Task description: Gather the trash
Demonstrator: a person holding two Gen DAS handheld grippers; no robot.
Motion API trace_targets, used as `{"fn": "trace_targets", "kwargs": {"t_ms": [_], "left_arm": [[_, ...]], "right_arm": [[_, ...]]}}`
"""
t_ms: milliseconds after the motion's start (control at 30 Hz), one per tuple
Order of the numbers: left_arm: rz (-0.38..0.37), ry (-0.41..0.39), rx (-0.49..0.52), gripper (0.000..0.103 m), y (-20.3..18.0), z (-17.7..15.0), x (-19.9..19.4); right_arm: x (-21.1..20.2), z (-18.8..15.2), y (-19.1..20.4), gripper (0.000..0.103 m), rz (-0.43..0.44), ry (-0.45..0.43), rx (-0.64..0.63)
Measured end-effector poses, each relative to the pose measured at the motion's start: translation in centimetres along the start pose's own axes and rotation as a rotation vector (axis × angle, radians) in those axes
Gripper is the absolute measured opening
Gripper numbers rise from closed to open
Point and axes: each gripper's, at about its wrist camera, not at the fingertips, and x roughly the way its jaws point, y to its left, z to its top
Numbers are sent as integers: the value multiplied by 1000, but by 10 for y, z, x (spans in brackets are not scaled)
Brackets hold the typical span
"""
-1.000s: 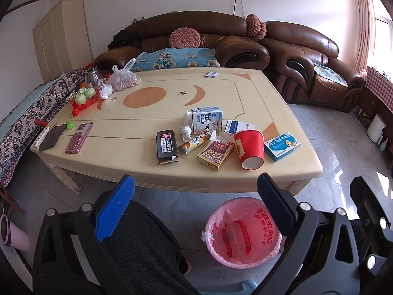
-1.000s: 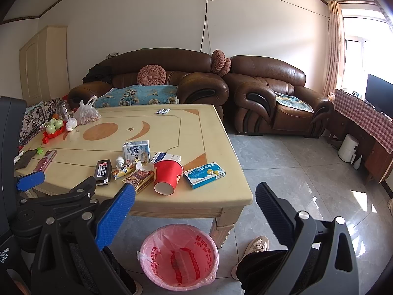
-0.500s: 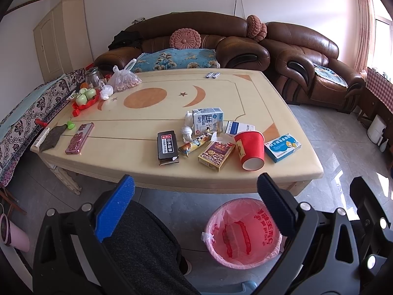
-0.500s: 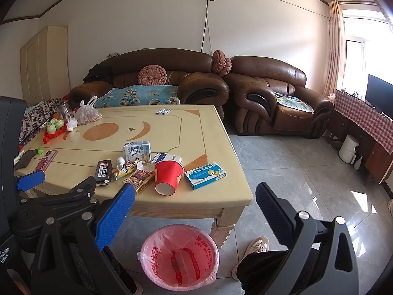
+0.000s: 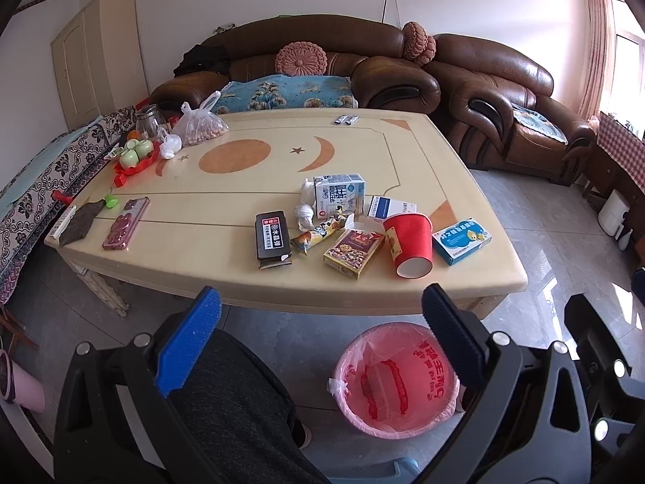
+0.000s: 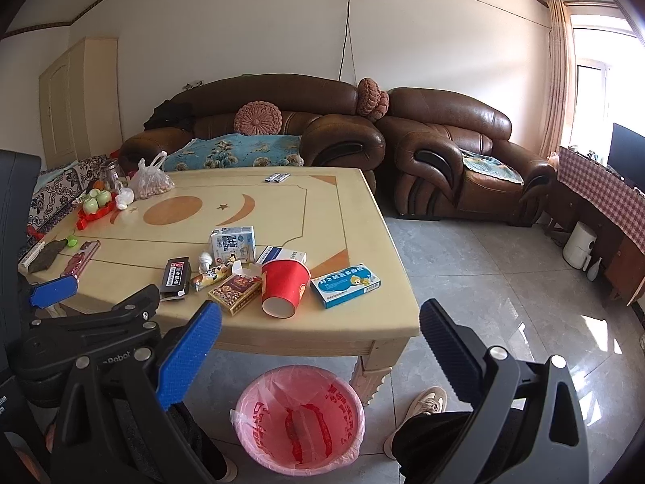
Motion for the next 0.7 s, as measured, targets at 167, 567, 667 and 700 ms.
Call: {"fn": "trace_targets", "kwargs": {"t_ms": [167,567,667,700], "left_arm": [[-23,7,-8,98,13,-1,9],[-33,76,8,98,51,0,51],[-56,99,3,98,58,3,64],[-55,112,-8,98,61,5,70]], "right_arm": [[7,-2,-4,97,47,7,3],[48,-9,-15,97,90,24,6],[62,-10,-18,97,102,43,25],[66,-10,-18,97,100,45,26]]}}
